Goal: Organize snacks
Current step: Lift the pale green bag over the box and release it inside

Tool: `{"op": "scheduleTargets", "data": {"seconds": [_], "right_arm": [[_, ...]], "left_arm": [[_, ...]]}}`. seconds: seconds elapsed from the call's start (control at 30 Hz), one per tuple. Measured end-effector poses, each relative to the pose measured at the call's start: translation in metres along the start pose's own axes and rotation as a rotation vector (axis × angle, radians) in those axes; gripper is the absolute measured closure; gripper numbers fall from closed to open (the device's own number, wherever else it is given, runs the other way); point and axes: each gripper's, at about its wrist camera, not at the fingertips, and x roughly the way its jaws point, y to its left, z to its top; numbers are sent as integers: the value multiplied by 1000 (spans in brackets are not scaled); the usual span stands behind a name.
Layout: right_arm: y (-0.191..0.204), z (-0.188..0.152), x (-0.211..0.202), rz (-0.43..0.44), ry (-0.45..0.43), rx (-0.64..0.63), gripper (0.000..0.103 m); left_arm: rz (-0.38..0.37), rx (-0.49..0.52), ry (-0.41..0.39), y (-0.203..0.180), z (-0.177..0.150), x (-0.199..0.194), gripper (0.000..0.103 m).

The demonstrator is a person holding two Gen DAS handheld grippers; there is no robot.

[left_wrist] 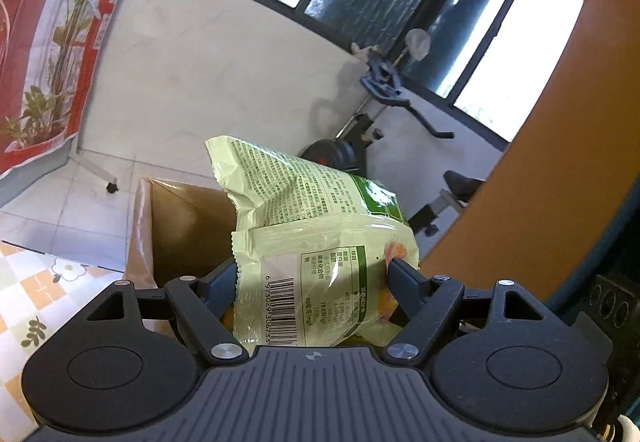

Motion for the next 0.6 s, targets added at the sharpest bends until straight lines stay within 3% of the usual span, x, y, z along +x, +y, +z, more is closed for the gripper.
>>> {"op": "scheduleTargets", "data": {"seconds": [0.17, 0.3, 0.43, 0.6], "right_arm": [[-16, 2, 32, 4, 32, 73, 64], [-27, 0, 49, -27, 55, 111, 63], [-33, -3, 51, -49, 66, 130, 62], [-31, -5, 41, -69, 60, 101, 62]], "left_arm": [[58, 28, 23, 5, 6, 9, 20], [156, 47, 35, 7, 5, 10, 15], [220, 64, 50, 9, 6, 5, 10], [266, 115, 3, -1, 9, -13, 10]]}}
